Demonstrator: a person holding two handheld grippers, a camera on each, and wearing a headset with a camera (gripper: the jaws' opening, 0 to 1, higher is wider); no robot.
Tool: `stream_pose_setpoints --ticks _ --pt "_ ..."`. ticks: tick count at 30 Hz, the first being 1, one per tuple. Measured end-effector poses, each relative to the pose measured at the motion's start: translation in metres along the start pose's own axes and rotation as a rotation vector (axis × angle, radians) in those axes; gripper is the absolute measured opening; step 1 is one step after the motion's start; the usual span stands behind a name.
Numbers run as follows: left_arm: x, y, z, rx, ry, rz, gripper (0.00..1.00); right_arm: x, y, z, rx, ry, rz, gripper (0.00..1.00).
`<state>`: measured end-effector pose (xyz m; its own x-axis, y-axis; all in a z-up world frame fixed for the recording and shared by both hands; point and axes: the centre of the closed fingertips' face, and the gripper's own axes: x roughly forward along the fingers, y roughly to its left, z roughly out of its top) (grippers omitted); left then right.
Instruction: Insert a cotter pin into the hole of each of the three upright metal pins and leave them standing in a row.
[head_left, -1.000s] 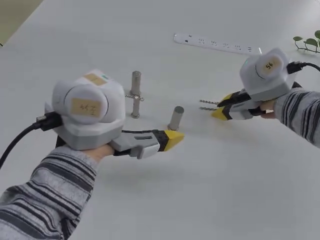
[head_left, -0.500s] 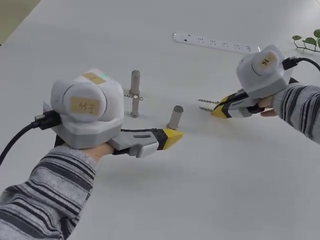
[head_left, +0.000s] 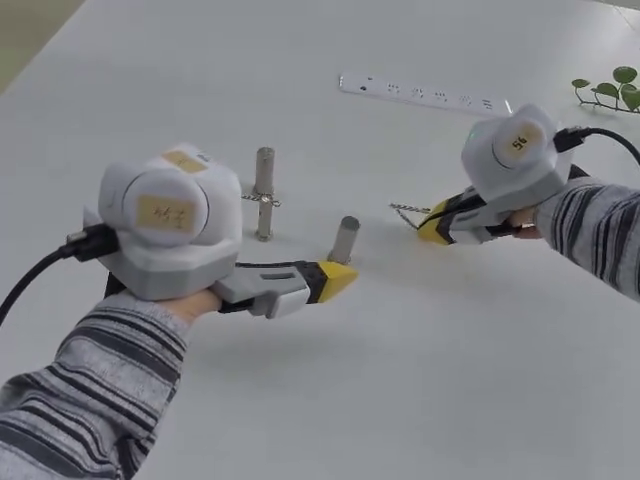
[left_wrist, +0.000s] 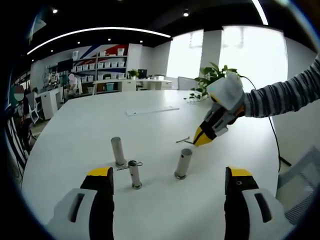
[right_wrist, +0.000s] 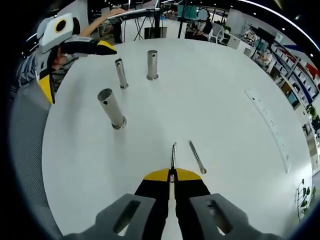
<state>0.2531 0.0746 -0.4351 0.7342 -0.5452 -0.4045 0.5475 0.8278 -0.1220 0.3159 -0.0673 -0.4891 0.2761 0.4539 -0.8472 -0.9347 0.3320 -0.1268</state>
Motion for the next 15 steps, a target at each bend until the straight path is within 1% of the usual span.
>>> stream_pose_setpoints --ticks 4,5,9,12,14,15 --pt "0.0 -0.002 0.001 -0.003 -0.003 -0.009 0.88 -0.005 0.004 0.006 -0.049 -0.011 -0.008 0.0" --pt "0.0 -0.004 0.002 0.0 -0.005 -0.014 0.88 -0.008 0.007 0.01 -0.072 -0.024 -0.013 0.0" --pt "0.0 -0.007 0.005 0.016 -0.015 -0.025 0.82 -0.016 0.016 0.018 -0.104 -0.051 -0.011 0.0" --pt "0.0 -0.009 0.007 0.02 -0.025 -0.031 0.8 -0.021 0.024 0.024 -0.127 -0.066 -0.015 0.0" --pt "0.0 -0.01 0.009 0.019 -0.031 -0.037 0.78 -0.02 0.023 0.027 -0.141 -0.08 -0.011 0.0" --pt "0.001 -0.012 0.009 0.018 -0.031 -0.046 0.77 -0.022 0.027 0.029 -0.153 -0.086 -0.009 0.0"
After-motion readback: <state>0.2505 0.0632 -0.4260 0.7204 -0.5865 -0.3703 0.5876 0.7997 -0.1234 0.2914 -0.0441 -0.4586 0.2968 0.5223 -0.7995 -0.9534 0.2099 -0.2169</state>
